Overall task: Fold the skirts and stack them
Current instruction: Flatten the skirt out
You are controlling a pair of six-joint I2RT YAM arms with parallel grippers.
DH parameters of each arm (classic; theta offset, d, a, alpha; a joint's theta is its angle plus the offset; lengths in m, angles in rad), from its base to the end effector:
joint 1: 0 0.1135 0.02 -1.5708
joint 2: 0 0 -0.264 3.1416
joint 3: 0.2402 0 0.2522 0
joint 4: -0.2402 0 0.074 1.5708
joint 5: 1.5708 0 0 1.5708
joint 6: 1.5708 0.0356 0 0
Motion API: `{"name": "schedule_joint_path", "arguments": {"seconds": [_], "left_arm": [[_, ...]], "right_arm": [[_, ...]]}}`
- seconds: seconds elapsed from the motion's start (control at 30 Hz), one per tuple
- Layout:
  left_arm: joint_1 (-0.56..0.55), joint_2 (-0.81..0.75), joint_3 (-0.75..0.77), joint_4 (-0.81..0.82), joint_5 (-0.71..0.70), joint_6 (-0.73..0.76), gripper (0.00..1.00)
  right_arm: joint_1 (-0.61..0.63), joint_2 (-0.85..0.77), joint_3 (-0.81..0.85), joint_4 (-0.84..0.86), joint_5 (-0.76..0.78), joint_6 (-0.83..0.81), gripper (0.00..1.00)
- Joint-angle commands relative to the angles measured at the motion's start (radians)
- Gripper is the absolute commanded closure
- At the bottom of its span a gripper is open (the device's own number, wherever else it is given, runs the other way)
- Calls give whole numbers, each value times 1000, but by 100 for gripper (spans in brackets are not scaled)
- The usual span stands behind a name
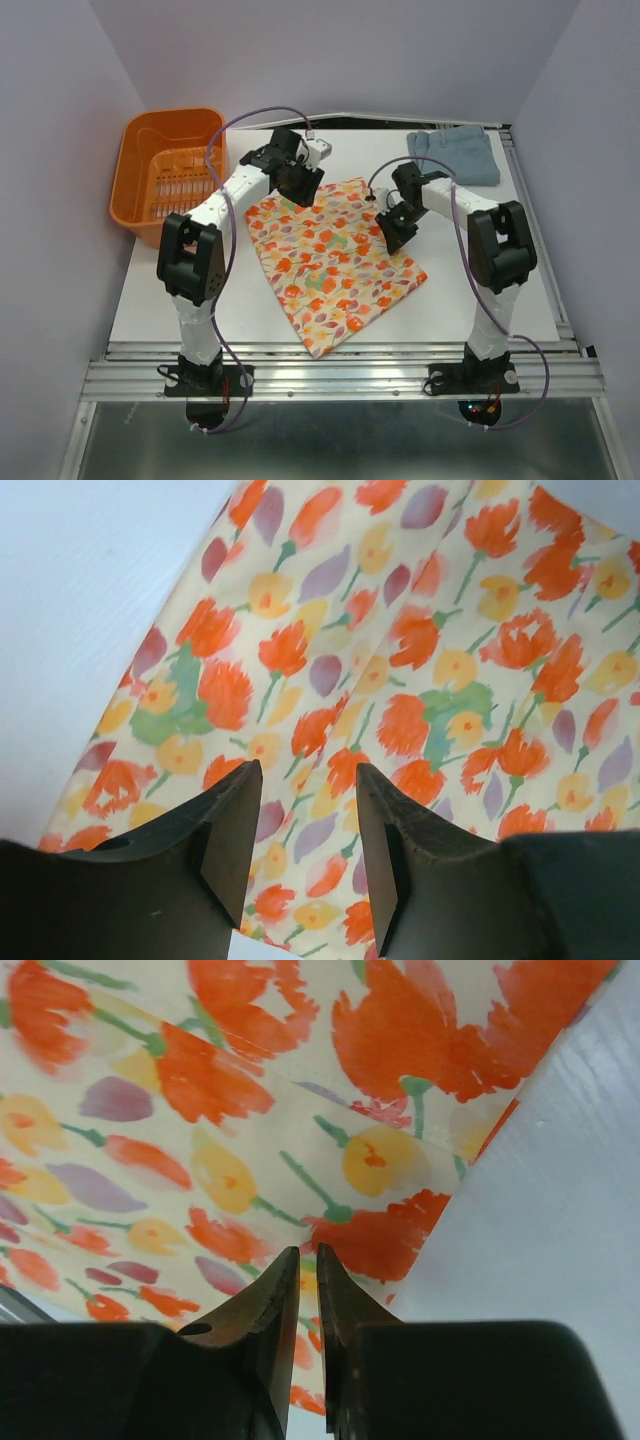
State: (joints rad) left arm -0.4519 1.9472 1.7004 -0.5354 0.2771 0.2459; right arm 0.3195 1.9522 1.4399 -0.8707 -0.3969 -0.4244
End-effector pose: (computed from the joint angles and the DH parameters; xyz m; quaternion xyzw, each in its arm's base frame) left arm 0.3970 -0.2035 0.2811 0.3625 0.8412 -0.1660 0.3654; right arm 0.3575 0.1328 0.1858 -0.3719 0.9026 0.1912 0.1021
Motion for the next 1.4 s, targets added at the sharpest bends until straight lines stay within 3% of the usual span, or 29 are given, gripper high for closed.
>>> {"name": "schedule_joint_path", "arguments": {"seconds": [0.0,0.17,0.37,0.57,0.73,0.97,1.07,1.2,1.37], "left_arm": [[18,-36,-142,11,-12,-30,46],[44,27,-154,-9,2,12,45],[45,162,-47,-63,19,52,44],[18,288,94,-109,54,73,45],[-30,263,19,-110,89,87,47],[-39,132,-218,-69,120,73,50],[-39,99,-245,-58,114,91,49],[-16,41,-161,-64,137,128,43],[36,85,120,-155,188,226,41]], "right_arm": [[-8,25,30,13,38,-28,82],[1,-2,-94,6,90,-69,82],[79,-48,-188,-80,92,-109,82],[177,-73,-228,-180,-15,-113,81],[196,-81,-217,-197,-112,-93,81],[176,-157,-70,-180,-63,-48,78],[120,-157,11,-174,-45,-31,75],[7,-115,175,-156,-46,-20,57],[-88,29,393,-174,-13,-88,54]]}}
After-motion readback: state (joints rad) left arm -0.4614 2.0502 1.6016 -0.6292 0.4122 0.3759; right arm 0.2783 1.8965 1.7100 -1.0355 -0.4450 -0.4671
